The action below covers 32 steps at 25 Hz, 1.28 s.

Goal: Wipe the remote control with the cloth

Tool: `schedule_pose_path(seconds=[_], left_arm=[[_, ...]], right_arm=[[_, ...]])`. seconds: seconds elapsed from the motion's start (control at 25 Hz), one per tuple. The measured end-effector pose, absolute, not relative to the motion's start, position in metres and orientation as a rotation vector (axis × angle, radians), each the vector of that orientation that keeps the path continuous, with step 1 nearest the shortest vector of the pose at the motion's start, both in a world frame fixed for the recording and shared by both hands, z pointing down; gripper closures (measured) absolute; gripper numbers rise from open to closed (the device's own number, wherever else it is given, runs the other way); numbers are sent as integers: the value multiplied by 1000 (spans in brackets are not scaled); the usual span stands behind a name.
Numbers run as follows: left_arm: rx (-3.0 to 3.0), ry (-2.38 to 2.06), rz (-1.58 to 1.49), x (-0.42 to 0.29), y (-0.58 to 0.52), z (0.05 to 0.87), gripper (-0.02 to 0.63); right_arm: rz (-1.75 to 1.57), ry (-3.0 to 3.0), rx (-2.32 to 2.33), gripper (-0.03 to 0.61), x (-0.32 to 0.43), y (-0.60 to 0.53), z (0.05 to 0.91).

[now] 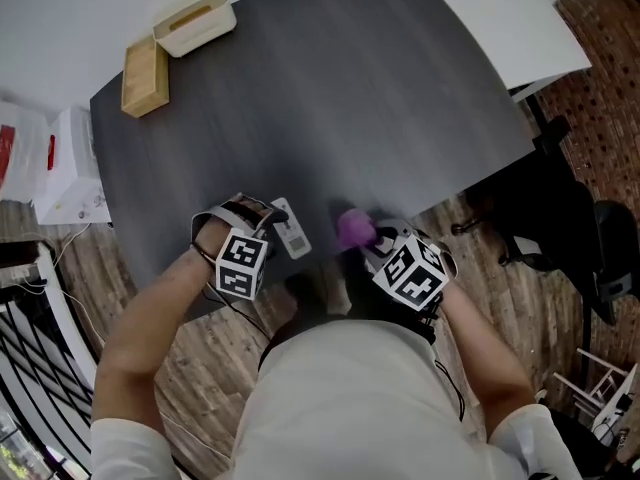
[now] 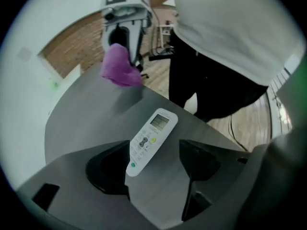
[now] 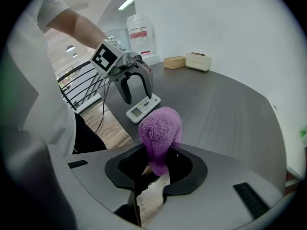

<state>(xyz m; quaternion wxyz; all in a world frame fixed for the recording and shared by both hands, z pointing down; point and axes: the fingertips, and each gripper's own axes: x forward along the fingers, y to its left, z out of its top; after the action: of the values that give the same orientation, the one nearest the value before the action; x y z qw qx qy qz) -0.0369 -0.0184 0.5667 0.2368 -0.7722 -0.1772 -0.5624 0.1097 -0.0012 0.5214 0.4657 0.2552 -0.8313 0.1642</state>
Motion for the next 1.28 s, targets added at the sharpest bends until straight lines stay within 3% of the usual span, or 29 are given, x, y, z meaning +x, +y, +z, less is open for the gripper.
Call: schedule_pose_path(seconds=[0.52,0.64,0.84,1.0,1.12,1.28], left_arm=[[-1755,-833,-1558,-29,-23,596,307],[-1777,-845,-1583,-30,-19,596,361],[-2174,-644,-1713,-22,-13,588,383],[-2894,-303,-1728,-8,-12,568,387],[-3774,116,-1288,4,-23,534,388],[-4468,512,208,2,-39,488,391]], right_arm=[[486,-2006,731,470,136,18,525],[488,-2007,737,470,138,17,524],[476,-2020,738,470,134,11,523],[437,-2037,778,470,130,-1,518],[378,-2049,837,471,122,-21,508],[232,-2077,884,469,104,-52,485]])
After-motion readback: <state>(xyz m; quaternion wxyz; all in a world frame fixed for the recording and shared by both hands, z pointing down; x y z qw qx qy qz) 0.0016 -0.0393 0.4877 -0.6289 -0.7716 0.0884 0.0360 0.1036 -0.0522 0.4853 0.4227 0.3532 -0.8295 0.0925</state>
